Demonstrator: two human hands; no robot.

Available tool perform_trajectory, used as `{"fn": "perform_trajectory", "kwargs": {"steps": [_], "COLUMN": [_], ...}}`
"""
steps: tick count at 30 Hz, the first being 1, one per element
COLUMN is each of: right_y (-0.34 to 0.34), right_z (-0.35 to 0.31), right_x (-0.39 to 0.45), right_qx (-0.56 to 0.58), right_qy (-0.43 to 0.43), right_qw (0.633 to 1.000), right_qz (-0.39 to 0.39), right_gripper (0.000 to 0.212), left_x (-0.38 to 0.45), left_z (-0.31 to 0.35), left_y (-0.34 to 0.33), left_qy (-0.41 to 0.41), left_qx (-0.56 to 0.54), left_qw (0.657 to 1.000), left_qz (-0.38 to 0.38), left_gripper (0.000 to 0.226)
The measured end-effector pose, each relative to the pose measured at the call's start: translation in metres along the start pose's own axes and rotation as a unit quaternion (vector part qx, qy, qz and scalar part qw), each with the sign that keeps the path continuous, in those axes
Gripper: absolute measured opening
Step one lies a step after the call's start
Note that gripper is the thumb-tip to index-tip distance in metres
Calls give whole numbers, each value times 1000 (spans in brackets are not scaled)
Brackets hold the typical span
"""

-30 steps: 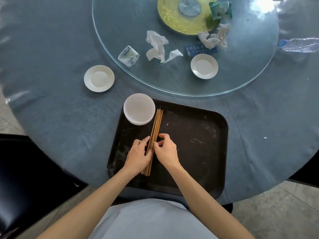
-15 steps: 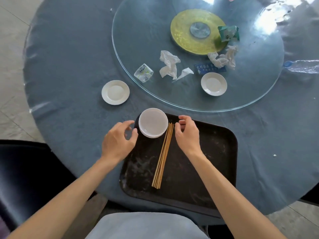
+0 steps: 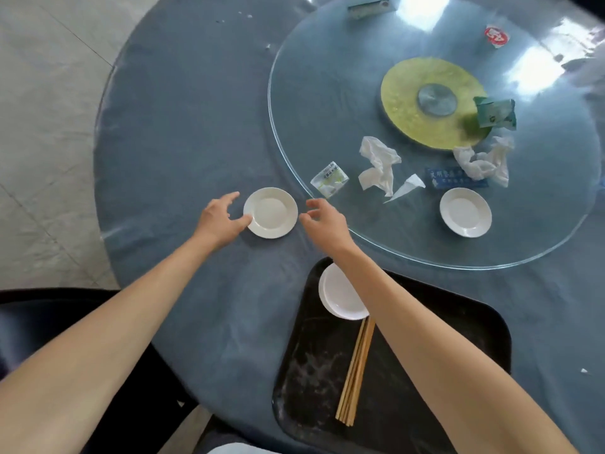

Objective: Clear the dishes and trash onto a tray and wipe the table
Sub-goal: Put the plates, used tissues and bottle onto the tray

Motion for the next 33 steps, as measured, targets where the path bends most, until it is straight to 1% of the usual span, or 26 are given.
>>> {"fn": "perform_trajectory", "kwargs": {"steps": [2,5,9,12,15,18,22,24,28,31,33], "right_y": [-17,-30,-40,-47,-49,-38,6,38,112,172,211], "right_z": [12,29,44,49,50,38,6,-1,13,42,67], "right_x": [17,34,49,56,55,50,34,24,7,-7,-16], "right_qx": [22,70,133,202,247,277,306,309,326,337,352], "right_qy": [-45,-100,-135,-149,-153,-114,-16,10,28,23,15], "right_qw": [999,992,979,964,952,950,950,949,939,929,919], "right_qz": [-7,30,73,87,101,89,55,60,106,150,175], "right_gripper": [48,50,50,40,30,28,26,24,25,27,22], "left_x": [15,32,49,55,51,37,15,8,4,5,6], "left_z": [-11,-16,-23,-30,-30,-17,20,54,135,197,235], "left_y": [-6,-16,-22,-27,-25,-12,7,5,-20,-56,-86], "left_qy": [34,44,56,73,70,43,1,-23,-78,-116,-130], "left_qx": [-31,-85,-134,-196,-221,-243,-295,-305,-310,-294,-287], "left_qw": [999,994,989,978,972,967,952,949,947,949,949], "left_qz": [-20,-43,-16,10,36,58,77,72,40,2,-23], "left_gripper": [58,50,39,26,21,18,19,18,15,15,16]}}
Point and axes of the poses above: each hand's wrist, its own x-axis towards the middle knuckle, its own y-axis out of the back of the hand, z = x × y, the point moved 8 cm from there along x, towards the middle knuckle, and after that the axes turned 5 degrees about -z, right-handed, at the moved point
